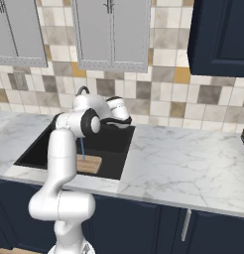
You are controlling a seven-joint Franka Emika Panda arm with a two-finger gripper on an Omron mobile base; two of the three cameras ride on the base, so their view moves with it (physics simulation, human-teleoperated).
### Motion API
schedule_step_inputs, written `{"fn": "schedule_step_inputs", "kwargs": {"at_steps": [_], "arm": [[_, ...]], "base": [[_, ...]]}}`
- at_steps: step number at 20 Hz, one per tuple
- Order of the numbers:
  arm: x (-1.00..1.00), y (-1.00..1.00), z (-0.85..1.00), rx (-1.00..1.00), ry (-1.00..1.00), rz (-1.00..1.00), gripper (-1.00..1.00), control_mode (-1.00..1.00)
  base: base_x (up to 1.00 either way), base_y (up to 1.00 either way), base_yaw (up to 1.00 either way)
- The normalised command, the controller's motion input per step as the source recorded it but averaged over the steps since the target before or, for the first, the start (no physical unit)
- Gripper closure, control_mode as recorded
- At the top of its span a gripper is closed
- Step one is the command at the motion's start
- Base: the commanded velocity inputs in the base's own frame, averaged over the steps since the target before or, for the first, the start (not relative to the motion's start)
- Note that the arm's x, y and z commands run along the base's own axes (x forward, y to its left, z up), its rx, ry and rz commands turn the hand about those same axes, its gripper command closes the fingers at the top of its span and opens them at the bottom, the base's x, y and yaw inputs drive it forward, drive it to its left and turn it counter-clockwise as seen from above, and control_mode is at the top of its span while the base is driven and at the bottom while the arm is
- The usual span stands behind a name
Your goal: Turn on the sink faucet with hot water and rinse the cutting board for ten seconds, then turn off the faucet. Push the cutting board to reach the water if necessary.
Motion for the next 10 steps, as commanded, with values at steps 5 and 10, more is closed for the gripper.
{"fn": "schedule_step_inputs", "kwargs": {"at_steps": [5, 10], "arm": [[-0.03, -0.57, 0.0, 0.02, 0.0, 0.0, -1.0, -1.0], [0.12, -0.09, 0.0, 0.0, 0.0, 0.0, -1.0, -1.0]], "base": [[0.0, 0.0, 0.0], [0.0, 0.0, 0.0]]}}
